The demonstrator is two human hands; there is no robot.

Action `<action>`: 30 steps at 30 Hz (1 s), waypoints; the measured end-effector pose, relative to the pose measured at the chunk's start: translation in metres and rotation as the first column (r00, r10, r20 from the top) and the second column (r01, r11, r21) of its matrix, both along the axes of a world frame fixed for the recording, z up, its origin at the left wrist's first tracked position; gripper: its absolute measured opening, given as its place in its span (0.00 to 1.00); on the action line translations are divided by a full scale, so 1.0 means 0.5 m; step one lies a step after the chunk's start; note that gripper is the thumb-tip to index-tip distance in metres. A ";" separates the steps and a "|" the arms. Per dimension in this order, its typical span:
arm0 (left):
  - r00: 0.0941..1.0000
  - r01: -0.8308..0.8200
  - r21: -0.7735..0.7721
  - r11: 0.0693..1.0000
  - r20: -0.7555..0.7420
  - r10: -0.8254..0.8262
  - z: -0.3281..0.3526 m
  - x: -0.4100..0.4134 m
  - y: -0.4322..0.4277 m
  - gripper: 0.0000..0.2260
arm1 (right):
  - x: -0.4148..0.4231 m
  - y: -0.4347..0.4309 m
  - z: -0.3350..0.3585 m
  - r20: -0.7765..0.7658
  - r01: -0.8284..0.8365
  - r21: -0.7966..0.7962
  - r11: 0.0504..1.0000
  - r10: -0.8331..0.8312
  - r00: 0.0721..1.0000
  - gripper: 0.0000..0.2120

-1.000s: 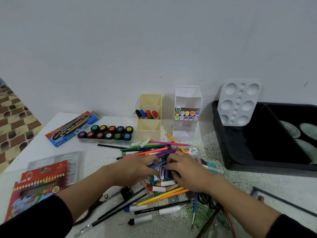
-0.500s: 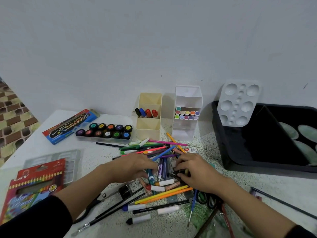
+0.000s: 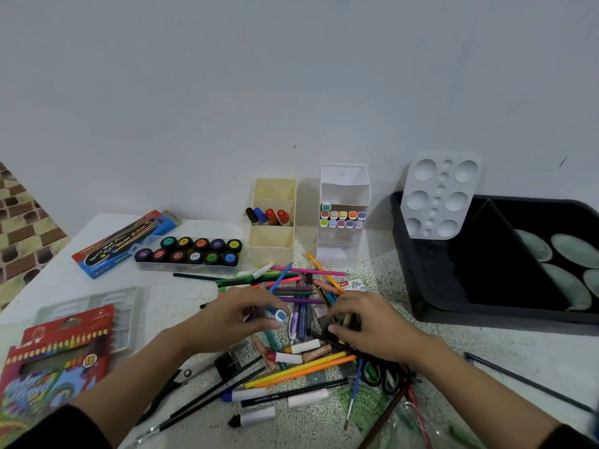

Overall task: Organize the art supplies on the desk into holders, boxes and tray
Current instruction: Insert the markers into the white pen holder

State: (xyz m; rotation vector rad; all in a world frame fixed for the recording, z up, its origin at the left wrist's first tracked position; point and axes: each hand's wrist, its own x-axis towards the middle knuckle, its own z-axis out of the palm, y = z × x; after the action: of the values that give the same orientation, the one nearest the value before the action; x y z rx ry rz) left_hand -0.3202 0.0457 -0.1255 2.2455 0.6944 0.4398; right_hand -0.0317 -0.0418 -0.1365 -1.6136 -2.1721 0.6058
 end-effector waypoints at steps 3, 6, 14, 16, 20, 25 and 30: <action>0.997 -0.064 0.018 0.998 0.031 0.064 -0.001 0.011 -0.016 0.08 | -0.002 0.006 0.006 -0.069 0.058 0.049 0.997 -0.054 0.996 0.09; 0.987 -0.096 -0.097 0.991 0.121 0.108 0.014 0.036 -0.025 0.10 | -0.003 0.019 0.021 -0.170 0.184 0.119 0.976 -0.162 0.972 0.09; 0.805 -0.236 -0.300 0.924 0.473 0.359 0.119 0.164 -0.015 0.09 | 0.013 0.065 0.111 -0.341 0.391 0.368 0.844 -0.269 0.901 0.08; 0.757 -0.289 -0.263 0.920 0.526 0.388 0.144 0.194 -0.003 0.12 | 0.019 0.080 0.131 -0.294 0.394 0.446 0.804 -0.284 0.913 0.07; 0.658 -0.343 -0.237 0.909 0.630 0.413 0.180 0.223 0.014 0.13 | 0.039 0.110 0.155 -0.103 0.316 0.576 0.754 -0.317 0.943 0.10; 0.666 -0.367 -0.155 0.917 0.645 0.375 0.194 0.234 0.014 0.07 | 0.059 0.138 0.159 0.093 0.206 0.604 0.770 -0.325 0.941 0.16; 0.687 -0.424 -0.066 0.903 0.626 0.369 0.180 0.242 0.020 0.08 | 0.072 0.154 0.154 0.160 0.145 0.592 0.793 -0.292 0.943 0.14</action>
State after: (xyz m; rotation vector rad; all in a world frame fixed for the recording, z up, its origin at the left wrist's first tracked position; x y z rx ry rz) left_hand -0.1991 0.0559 -0.0353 1.8164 0.7974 1.3888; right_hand 0.0041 0.0351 -0.0596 -1.6074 -1.9983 -0.3249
